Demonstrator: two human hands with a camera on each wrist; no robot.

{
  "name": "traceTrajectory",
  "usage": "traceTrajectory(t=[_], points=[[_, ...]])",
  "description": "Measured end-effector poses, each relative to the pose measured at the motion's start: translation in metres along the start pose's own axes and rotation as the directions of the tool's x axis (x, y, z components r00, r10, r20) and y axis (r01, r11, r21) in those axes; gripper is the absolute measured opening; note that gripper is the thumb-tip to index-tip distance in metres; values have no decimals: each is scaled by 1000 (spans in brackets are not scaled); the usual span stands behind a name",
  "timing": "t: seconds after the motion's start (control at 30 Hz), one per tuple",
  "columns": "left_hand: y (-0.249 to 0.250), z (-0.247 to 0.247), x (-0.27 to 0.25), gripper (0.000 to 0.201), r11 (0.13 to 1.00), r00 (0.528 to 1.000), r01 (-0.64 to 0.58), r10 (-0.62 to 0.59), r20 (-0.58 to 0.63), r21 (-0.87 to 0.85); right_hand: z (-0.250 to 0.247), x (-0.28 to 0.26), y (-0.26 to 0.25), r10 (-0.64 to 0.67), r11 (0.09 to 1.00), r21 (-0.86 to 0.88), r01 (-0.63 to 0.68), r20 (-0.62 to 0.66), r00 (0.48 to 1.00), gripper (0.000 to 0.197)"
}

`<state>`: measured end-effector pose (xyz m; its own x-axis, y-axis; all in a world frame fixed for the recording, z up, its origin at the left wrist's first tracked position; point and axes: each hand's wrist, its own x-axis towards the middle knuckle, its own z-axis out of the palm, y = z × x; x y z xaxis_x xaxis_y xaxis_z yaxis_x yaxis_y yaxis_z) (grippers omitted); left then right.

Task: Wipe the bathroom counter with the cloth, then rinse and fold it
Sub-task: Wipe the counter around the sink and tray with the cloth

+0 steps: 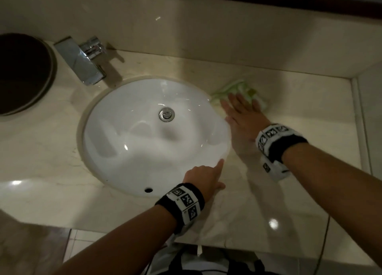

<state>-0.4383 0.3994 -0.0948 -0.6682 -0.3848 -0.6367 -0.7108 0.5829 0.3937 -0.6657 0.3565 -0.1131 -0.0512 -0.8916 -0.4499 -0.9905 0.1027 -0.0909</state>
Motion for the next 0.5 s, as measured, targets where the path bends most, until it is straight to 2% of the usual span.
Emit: traceTrajectory(t=[0.1, 0.2, 0.4, 0.5], points=[[1, -2, -1, 73, 1000, 1000, 14, -15, 15, 14, -6, 8, -1, 40, 998, 42, -40, -3, 999, 55], [5, -2, -2, 73, 1000, 1000, 16, -16, 14, 24, -3, -10, -7, 44, 999, 22, -44, -22, 999, 56], [4, -4, -2, 75, 1000, 1000, 0, 0, 20, 31, 38, -95, -17, 43, 999, 24, -44, 12, 999, 67], [3, -6, -1, 74, 1000, 1000, -4, 4, 21, 20, 69, -137, -23, -8, 1000, -7, 7, -36, 999, 60]])
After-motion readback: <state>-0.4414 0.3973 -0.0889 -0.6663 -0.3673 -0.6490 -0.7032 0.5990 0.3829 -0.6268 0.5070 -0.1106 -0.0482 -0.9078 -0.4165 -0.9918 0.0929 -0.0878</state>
